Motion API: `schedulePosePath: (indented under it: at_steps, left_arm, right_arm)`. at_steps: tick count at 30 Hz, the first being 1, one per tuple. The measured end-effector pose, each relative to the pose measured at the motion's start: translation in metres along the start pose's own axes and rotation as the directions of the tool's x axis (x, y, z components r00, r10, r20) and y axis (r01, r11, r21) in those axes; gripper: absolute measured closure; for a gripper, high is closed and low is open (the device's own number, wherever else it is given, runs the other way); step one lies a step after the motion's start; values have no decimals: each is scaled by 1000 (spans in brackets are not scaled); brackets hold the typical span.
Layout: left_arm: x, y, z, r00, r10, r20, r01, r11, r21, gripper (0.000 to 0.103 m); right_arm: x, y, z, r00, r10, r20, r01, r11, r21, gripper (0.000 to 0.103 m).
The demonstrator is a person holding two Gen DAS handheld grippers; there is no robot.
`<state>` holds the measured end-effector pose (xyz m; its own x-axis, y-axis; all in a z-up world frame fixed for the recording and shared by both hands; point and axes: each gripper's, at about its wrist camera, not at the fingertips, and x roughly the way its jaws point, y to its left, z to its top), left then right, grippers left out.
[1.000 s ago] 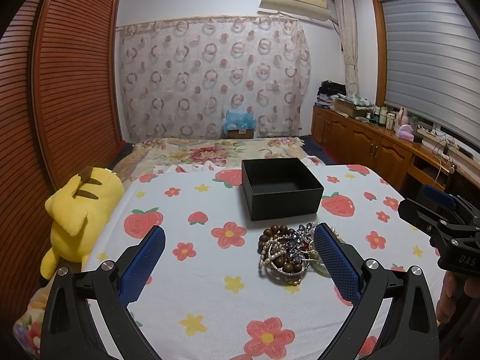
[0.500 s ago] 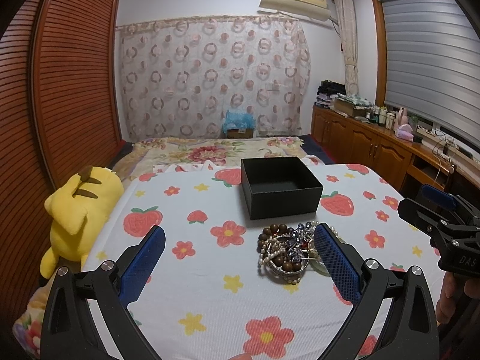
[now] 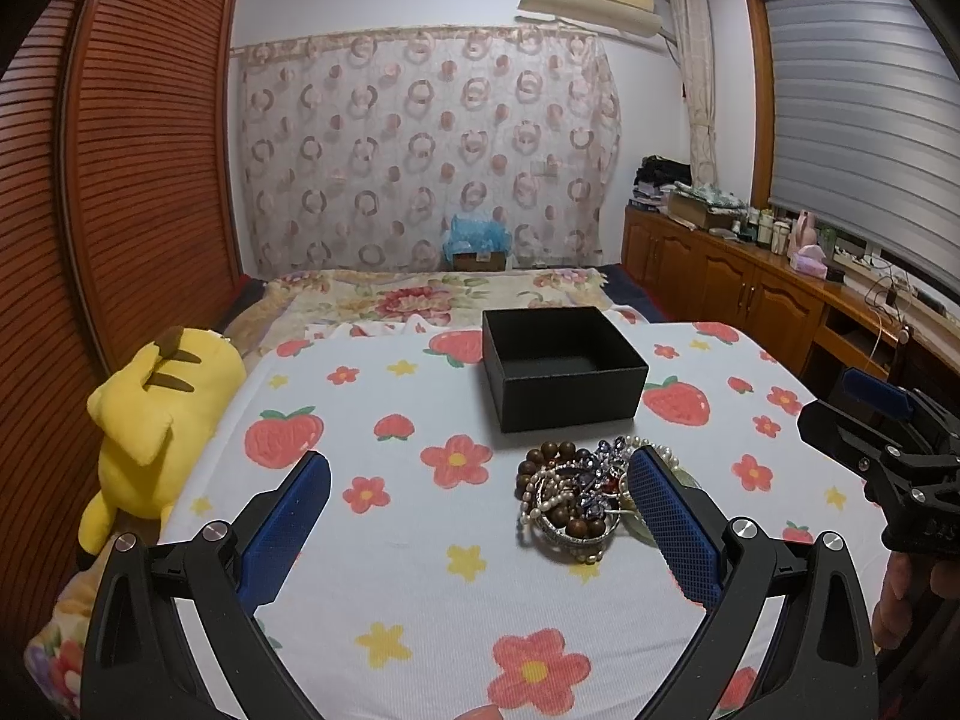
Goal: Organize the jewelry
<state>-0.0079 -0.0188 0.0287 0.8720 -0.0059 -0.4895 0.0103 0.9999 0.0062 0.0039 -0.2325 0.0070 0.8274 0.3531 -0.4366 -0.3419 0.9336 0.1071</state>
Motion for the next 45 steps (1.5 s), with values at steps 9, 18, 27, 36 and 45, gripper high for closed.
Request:
schedulePosePath:
  at_steps: [9,18,27,36,45]
  left_arm:
    - [10,-9,-9,997,-43,-69,43,999,6,7]
    - [42,-10,-18,983,-135,-125,138,990,21,7]
    - [85,-23,-15,954,-209,-217,225,973,55,22]
    - [122,-27,-12,899,-319,-299,337,942,8,55]
    - [136,-35,-10,869,-377,-319,398,918,-1,65]
  right_arm:
    - [12,1,-13,998,39,-43,-39,999,-5,2]
    - [25,-7,-30,994,47,-100,-49,999,-13,3]
    - [39,-15,-40,987,57,-149,-59,998,-9,3]
    - [44,-15,-42,984,66,-163,-69,998,-12,3]
    - [47,-15,-46,983,73,-171,-74,997,-3,3]
